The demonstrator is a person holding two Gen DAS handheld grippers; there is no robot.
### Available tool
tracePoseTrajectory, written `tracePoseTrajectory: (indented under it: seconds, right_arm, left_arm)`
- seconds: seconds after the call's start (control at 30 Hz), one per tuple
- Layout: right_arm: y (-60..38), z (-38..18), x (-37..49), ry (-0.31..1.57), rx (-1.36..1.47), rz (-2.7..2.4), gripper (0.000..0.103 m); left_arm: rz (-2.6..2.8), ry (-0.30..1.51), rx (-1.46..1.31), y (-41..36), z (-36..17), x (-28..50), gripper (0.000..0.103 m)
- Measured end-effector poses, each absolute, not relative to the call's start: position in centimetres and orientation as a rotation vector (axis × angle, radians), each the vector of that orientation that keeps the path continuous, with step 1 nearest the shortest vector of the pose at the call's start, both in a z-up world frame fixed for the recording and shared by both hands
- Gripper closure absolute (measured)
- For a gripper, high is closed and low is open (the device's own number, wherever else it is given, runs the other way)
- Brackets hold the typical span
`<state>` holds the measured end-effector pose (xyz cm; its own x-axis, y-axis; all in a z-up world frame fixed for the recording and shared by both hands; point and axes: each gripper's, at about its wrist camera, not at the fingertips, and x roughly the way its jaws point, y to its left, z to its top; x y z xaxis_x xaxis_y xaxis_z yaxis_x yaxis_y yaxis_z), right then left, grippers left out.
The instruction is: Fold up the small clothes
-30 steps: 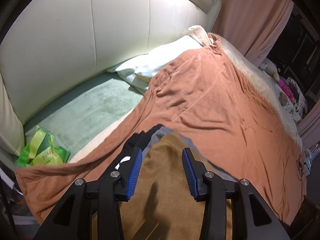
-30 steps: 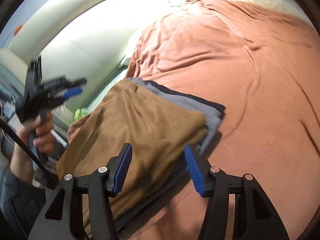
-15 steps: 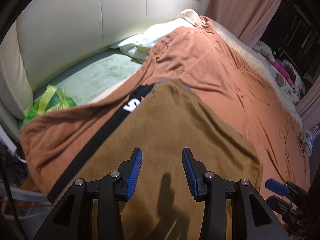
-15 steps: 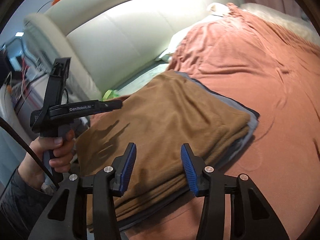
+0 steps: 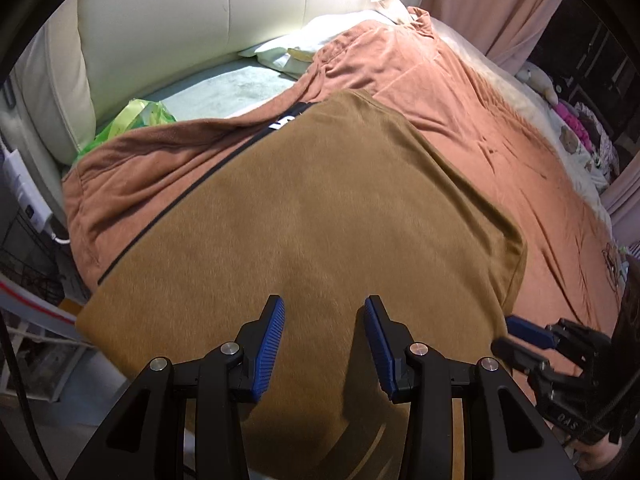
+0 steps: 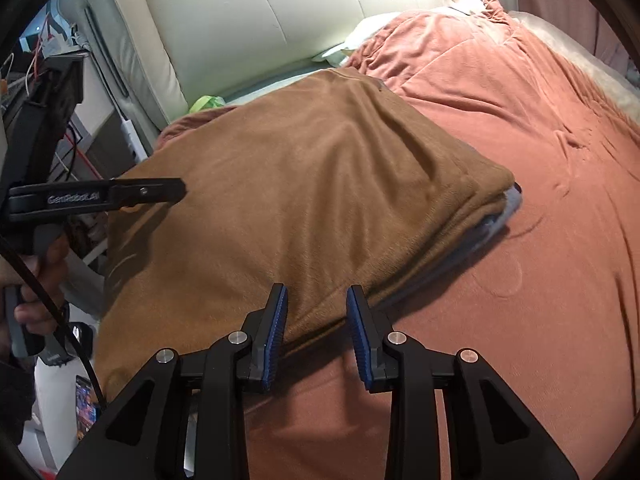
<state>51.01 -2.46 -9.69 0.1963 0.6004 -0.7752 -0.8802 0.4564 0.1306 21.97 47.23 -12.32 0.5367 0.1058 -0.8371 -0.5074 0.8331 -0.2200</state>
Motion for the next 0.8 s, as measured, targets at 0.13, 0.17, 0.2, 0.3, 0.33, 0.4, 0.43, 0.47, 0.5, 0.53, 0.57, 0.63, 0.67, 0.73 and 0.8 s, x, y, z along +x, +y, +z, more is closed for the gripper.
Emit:
tracePoseTrajectory:
  seconds: [0.13, 0.17, 0.2, 0.3, 0.33, 0.4, 0.43, 0.47, 0.5, 0.53, 0.57, 0.63, 0.67, 0.73, 0.8]
  right_arm:
    - [-4.3, -8.9, 51.0, 0.904, -0.313, 1.065, 0.075]
    - [-4.8, -8.6, 50.7, 0.897, -0.313, 1.054, 0.075]
    - [-5.1, -8.4, 50.7, 0.888, -0.320, 1.037, 0.075]
    - [-7.2, -7.3, 50.1, 0.896, -0.279, 1.049, 0.075]
    - [-8.2, -7.0, 49.7, 0.899, -0.261, 1.051, 0.075]
    - [-9.9, -6.3, 49.0, 0.887, -0.247, 1.039, 0.075]
    - [-10.8, -6.0, 48.8, 0.887, -0.239, 1.035, 0.075]
    - [-11.5, -5.8, 48.5, 0.885, -0.233, 1.030, 0.075]
    - [-12.3, -5.4, 48.1, 0.882, -0.225, 1.025, 0.075]
    - [-13.3, -4.9, 47.7, 0.876, -0.217, 1.018, 0.075]
    - [-14.0, -4.5, 47.3, 0.872, -0.211, 1.012, 0.075]
    - [-16.1, -3.4, 46.5, 0.865, -0.191, 1.003, 0.075]
    - [-16.8, -3.1, 46.2, 0.863, -0.182, 1.000, 0.074]
    - [-18.5, -2.1, 45.4, 0.849, -0.169, 0.989, 0.067]
    - [-20.1, -1.2, 44.7, 0.828, -0.158, 0.971, 0.050]
  left_arm:
    - [0.386, 0.948, -0.460, 45.5, -12.1, 21.1, 0.059]
    - [0.387, 0.951, -0.458, 45.1, -12.0, 20.8, 0.059]
    - [0.385, 0.949, -0.462, 44.6, -11.8, 20.5, 0.059]
    - [0.369, 0.930, -0.473, 43.3, -10.7, 19.5, 0.059]
    - [0.367, 0.926, -0.470, 42.9, -10.4, 19.3, 0.059]
    - [0.357, 0.909, -0.463, 41.7, -9.5, 18.4, 0.059]
    - [0.354, 0.906, -0.459, 41.4, -9.2, 18.3, 0.059]
    - [0.352, 0.903, -0.452, 40.9, -8.8, 18.0, 0.059]
    - [0.352, 0.897, -0.442, 40.2, -8.4, 17.6, 0.059]
    - [0.352, 0.892, -0.437, 39.8, -8.1, 17.4, 0.059]
    - [0.349, 0.885, -0.432, 39.1, -7.7, 17.0, 0.059]
    - [0.341, 0.874, -0.430, 38.1, -7.1, 16.3, 0.055]
    - [0.331, 0.864, -0.427, 37.5, -6.7, 16.0, 0.051]
    - [0.314, 0.844, -0.408, 36.1, -6.0, 15.4, 0.047]
    - [0.307, 0.827, -0.384, 34.6, -5.1, 14.8, 0.046]
